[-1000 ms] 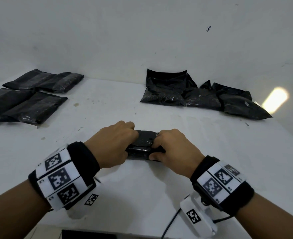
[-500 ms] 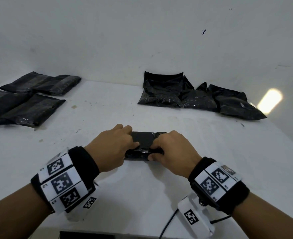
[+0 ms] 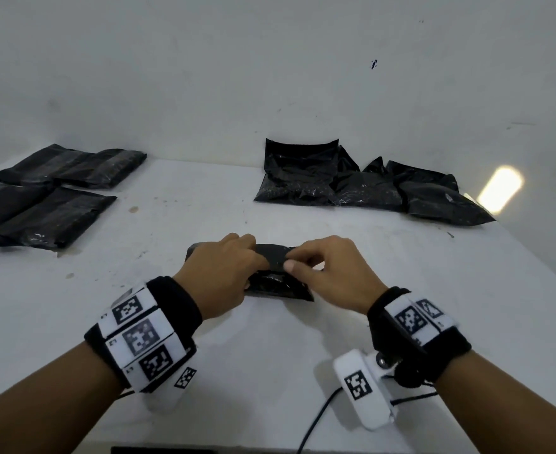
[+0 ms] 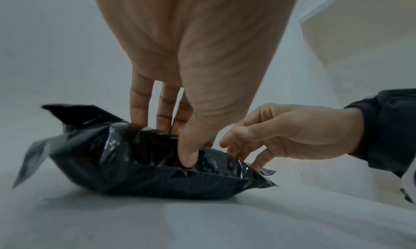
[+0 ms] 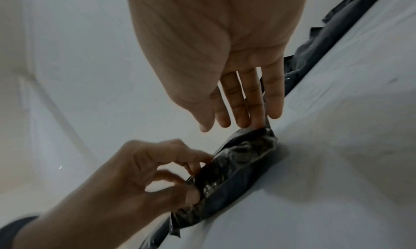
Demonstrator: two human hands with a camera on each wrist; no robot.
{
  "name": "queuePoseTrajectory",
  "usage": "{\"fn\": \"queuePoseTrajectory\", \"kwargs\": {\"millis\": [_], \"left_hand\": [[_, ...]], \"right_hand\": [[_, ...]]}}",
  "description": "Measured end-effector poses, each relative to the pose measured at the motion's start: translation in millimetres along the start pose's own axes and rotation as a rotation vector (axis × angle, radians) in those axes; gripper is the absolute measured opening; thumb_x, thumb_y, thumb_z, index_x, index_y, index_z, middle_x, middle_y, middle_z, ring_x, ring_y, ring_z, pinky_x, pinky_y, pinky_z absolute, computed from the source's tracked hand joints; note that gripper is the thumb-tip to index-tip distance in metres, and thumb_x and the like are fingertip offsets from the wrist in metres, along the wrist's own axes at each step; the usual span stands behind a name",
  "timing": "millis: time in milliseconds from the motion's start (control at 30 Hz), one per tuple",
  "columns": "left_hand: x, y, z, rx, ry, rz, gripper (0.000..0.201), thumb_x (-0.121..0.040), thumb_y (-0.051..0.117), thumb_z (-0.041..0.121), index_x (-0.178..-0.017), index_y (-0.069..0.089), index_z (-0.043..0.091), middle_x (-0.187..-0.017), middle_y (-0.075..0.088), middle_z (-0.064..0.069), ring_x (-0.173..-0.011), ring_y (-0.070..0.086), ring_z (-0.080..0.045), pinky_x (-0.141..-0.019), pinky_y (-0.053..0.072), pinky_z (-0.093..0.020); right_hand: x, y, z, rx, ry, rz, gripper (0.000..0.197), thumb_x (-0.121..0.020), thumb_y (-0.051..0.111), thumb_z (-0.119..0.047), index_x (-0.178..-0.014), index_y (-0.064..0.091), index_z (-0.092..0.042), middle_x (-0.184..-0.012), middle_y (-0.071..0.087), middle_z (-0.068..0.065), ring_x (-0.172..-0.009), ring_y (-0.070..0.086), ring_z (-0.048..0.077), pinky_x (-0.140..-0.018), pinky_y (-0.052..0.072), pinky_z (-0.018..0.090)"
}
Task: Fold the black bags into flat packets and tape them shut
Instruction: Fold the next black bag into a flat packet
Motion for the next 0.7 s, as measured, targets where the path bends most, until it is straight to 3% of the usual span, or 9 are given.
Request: {"fn": "queuePoseTrajectory", "kwargs": {"millis": [67, 167, 267, 333, 433, 533, 600, 700], "left_hand": [[-6, -1, -6, 0.029, -0.016, 0.023, 0.046, -0.089, 0.055, 0.01, -0.128, 0.059, 0.036, -0.11, 0.051, 0.002, -0.104, 0.049, -0.02, -0.075, 0.048, -0.037], [-14, -1, -17, 0.087, -0.052, 0.047, 0.048, -0.087, 0.057, 0.005, -0.124, 0.063, 0.035, -0.109, 0.053, 0.001, -0.105, 0.05, -0.022, -0.078, 0.048, -0.04], [-20, 2, -22, 0.117, -0.08, 0.033, 0.047, -0.088, 0.058, 0.008, -0.125, 0.063, 0.037, -0.107, 0.051, 0.002, -0.106, 0.049, -0.02, -0.079, 0.046, -0.037], [-22, 4, -24, 0.129, -0.086, 0.03, 0.048, -0.088, 0.059, 0.009, -0.126, 0.062, 0.037, -0.106, 0.051, 0.003, -0.105, 0.049, -0.019, -0.078, 0.045, -0.036], [-23, 6, -27, 0.161, -0.094, 0.04, 0.049, -0.088, 0.06, 0.007, -0.125, 0.063, 0.038, -0.104, 0.051, 0.005, -0.102, 0.049, -0.018, -0.074, 0.041, -0.033], [-23, 7, -27, 0.164, -0.097, 0.033, 0.05, -0.088, 0.061, 0.008, -0.128, 0.062, 0.039, -0.106, 0.051, 0.006, -0.104, 0.048, -0.017, -0.076, 0.043, -0.035], [-23, 8, -28, 0.165, -0.101, 0.028, 0.051, -0.089, 0.061, 0.009, -0.13, 0.06, 0.04, -0.107, 0.05, 0.007, -0.106, 0.048, -0.017, -0.078, 0.044, -0.035], [-24, 8, -28, 0.167, -0.106, 0.028, 0.051, -0.09, 0.06, 0.01, -0.131, 0.059, 0.04, -0.107, 0.049, 0.007, -0.107, 0.047, -0.017, -0.079, 0.044, -0.035]], "right_hand": [[-12, -10, 18, -0.049, 0.092, 0.058, 0.012, -0.091, 0.067, -0.021, -0.093, 0.078, -0.015, -0.082, 0.073, -0.007, -0.076, 0.067, 0.007, -0.071, 0.05, 0.022], [-30, -24, 56, -0.153, 0.303, 0.15, 0.014, -0.093, 0.061, -0.011, -0.084, 0.071, -0.015, -0.085, 0.071, 0.005, -0.081, 0.071, 0.023, -0.063, 0.053, 0.027], [-54, -30, 90, -0.085, 0.431, 0.21, 0.024, -0.09, 0.056, -0.003, -0.074, 0.066, -0.019, -0.099, 0.069, 0.013, -0.091, 0.069, 0.032, -0.072, 0.059, 0.038], [-72, -30, 105, 0.038, 0.462, 0.196, 0.02, -0.089, 0.055, -0.003, -0.086, 0.07, -0.016, -0.112, 0.067, 0.013, -0.101, 0.066, 0.032, -0.082, 0.057, 0.038], [-94, -24, 123, 0.188, 0.5, 0.098, 0.032, -0.094, 0.054, -0.007, -0.123, 0.064, -0.014, -0.136, 0.055, 0.013, -0.12, 0.056, 0.03, -0.096, 0.045, 0.031], [-108, -19, 132, 0.319, 0.48, 0.011, 0.041, -0.095, 0.053, -0.016, -0.135, 0.057, -0.022, -0.147, 0.043, 0.011, -0.129, 0.048, 0.031, -0.106, 0.039, 0.033], [-113, -17, 136, 0.369, 0.462, -0.018, 0.038, -0.092, 0.056, -0.014, -0.128, 0.064, -0.023, -0.143, 0.05, 0.009, -0.124, 0.053, 0.029, -0.102, 0.043, 0.03], [-114, -22, 134, 0.357, 0.42, 0.03, 0.029, -0.088, 0.063, -0.012, -0.114, 0.072, -0.021, -0.129, 0.061, 0.005, -0.114, 0.06, 0.025, -0.085, 0.045, 0.025]]}}
Point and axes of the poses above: each hand's wrist, its own x-axis away from the middle knuckle, its own y-axis out of the palm, z = x × y, the point moved 7 cm from there along -x, towards the middle knuckle
